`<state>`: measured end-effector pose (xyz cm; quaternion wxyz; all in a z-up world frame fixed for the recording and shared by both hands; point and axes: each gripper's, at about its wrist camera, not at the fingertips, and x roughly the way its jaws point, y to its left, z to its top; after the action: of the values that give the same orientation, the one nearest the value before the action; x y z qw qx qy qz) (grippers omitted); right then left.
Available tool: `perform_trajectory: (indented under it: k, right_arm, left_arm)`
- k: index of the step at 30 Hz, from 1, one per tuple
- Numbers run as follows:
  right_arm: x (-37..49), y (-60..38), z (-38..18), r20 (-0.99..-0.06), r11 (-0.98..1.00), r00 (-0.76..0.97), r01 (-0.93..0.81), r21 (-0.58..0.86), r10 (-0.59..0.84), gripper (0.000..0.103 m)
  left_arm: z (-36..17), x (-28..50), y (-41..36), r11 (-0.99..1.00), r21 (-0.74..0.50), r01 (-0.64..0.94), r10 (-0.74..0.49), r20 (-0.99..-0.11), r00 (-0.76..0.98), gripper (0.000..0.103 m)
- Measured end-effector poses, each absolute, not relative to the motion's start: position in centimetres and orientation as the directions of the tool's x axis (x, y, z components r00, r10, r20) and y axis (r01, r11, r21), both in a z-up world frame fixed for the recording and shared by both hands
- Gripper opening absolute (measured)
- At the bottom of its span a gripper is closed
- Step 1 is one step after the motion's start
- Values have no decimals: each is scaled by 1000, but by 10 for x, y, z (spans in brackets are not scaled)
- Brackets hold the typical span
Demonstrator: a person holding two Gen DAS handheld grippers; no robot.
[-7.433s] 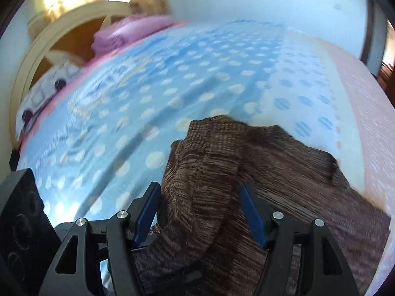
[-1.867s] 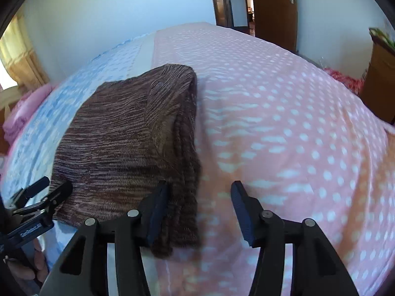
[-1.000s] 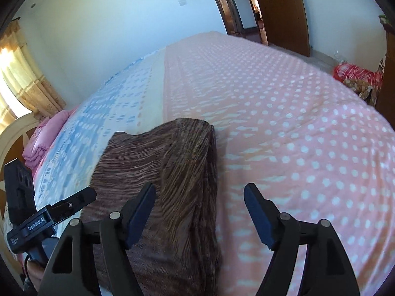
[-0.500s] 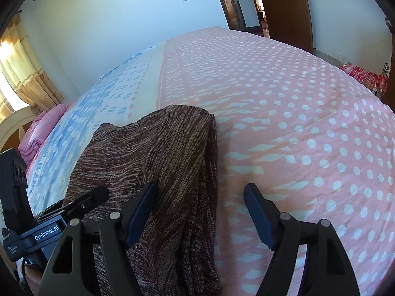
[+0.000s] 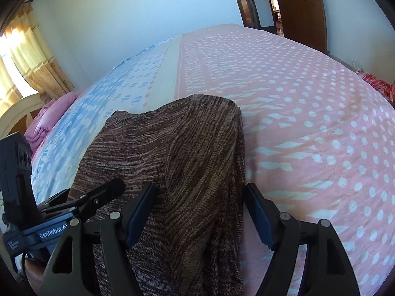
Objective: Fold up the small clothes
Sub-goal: 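Grasp the folded sweater end with both tools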
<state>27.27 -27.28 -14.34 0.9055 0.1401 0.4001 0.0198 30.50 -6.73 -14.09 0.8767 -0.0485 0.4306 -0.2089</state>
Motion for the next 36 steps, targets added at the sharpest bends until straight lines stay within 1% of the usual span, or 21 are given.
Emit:
perform_trajectory:
  k: [3, 4, 5, 6, 7, 10, 11, 12, 14, 17, 19, 22, 24, 26, 28, 29, 36]
  right_arm:
    - [278, -263, -143, -728, 971, 671, 54, 232, 137, 76]
    - [280, -262, -143, -729, 973, 670, 50, 226, 136, 74]
    - [281, -259, -143, -729, 974, 670, 42, 223, 138, 69]
    - [282, -255, -142, -725, 972, 669, 17, 235, 164, 55]
    - [283, -251, -142, -724, 971, 666, 1, 241, 179, 47]
    - [284, -240, -140, -721, 982, 676, -18, 189, 151, 41]
    - [284, -237, -140, -719, 985, 681, -20, 173, 140, 41]
    - [285, -234, -139, -717, 988, 686, -22, 151, 125, 40]
    - [283, -229, -138, -712, 994, 696, -25, 111, 97, 37]
    - [280, -224, -137, -700, 998, 712, -20, 57, 55, 32]
    - [277, -220, -134, -685, 1000, 728, -5, 21, 18, 26]
    - [272, -213, -130, -667, 999, 744, 9, -38, -33, 24]
    - [268, -205, -127, -650, 997, 758, 15, -77, -62, 24]
    - [260, -202, -121, -635, 995, 769, 18, -95, -75, 23]
    - [249, -198, -115, -621, 994, 779, 20, -107, -83, 23]
    - [245, -195, -113, -616, 994, 783, 22, -108, -84, 23]
    - [201, -184, -81, -569, 997, 820, 41, -58, -66, 22]
  left_arm:
    - [-141, 305, -71, 916, -236, 325, -386, -742, 549, 89]
    - [-141, 305, -70, 916, -237, 325, -387, -740, 551, 86]
    - [-141, 304, -69, 913, -244, 328, -394, -734, 552, 79]
    - [-141, 304, -67, 911, -251, 328, -401, -730, 553, 77]
    - [-141, 305, -66, 910, -256, 325, -403, -728, 554, 73]
    - [-140, 304, -66, 909, -260, 325, -407, -720, 562, 63]
    - [-140, 303, -66, 909, -257, 327, -407, -717, 566, 59]
    - [-139, 302, -67, 910, -253, 329, -405, -714, 570, 57]
    - [-138, 300, -69, 912, -238, 333, -398, -708, 583, 47]
    - [-136, 298, -72, 918, -206, 340, -381, -700, 604, 40]
    - [-135, 297, -74, 920, -188, 343, -372, -696, 614, 38]
    - [-135, 298, -73, 919, -189, 347, -375, -694, 615, 38]
    - [-135, 299, -71, 916, -205, 346, -386, -692, 610, 36]
    - [-133, 298, -67, 910, -223, 349, -402, -683, 611, 29]
    - [-129, 294, -66, 906, -226, 358, -411, -677, 611, 26]
    - [-127, 291, -66, 905, -223, 363, -412, -674, 613, 25]
    - [-102, 258, -61, 890, -221, 398, -439, -645, 625, 24]
